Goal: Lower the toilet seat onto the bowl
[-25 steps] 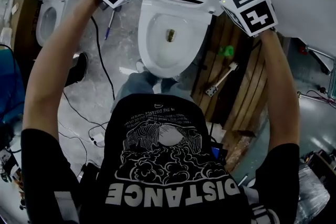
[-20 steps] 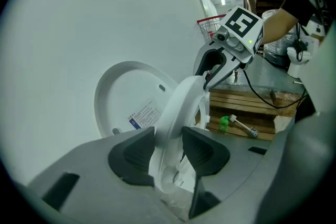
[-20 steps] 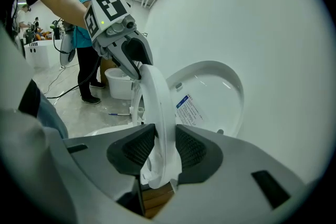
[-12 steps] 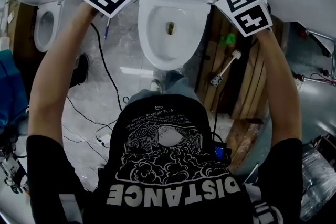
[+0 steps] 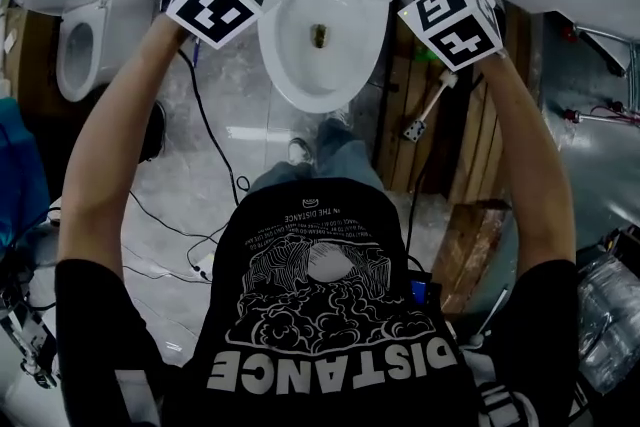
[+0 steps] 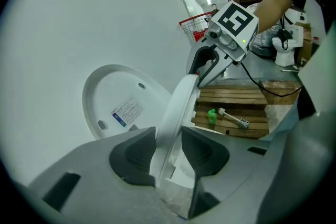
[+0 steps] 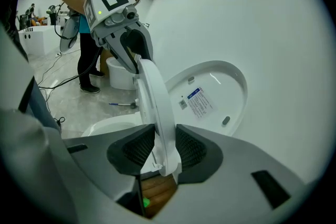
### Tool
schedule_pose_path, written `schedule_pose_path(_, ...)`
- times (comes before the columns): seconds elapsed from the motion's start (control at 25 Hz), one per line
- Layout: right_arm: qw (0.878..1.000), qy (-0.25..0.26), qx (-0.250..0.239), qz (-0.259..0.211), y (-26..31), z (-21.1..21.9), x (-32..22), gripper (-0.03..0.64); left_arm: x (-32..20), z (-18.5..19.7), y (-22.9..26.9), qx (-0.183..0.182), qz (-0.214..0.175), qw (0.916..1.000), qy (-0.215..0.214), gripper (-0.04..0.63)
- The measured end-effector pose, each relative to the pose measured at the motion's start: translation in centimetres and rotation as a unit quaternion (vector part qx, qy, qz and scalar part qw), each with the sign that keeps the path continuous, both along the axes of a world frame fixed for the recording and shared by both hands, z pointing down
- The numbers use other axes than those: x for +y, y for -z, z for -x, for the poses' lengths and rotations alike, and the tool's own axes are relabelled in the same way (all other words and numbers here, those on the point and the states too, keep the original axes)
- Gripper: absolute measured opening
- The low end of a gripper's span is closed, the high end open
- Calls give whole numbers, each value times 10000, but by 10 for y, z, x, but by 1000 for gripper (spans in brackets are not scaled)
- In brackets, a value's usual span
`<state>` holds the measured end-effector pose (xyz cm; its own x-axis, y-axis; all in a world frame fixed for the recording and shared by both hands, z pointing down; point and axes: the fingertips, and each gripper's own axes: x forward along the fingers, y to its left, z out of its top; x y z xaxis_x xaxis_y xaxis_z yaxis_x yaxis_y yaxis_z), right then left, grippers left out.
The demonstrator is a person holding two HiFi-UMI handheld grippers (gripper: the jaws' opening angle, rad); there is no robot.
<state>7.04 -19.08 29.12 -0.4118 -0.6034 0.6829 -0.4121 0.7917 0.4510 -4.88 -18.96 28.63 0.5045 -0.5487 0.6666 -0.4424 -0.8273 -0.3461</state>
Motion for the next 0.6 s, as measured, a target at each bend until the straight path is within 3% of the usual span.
schedule_pose_path(0.6,9967,-248,751,-196,-47,-3,79,130,84,-4,-54,-339,-92,9984,-450,158)
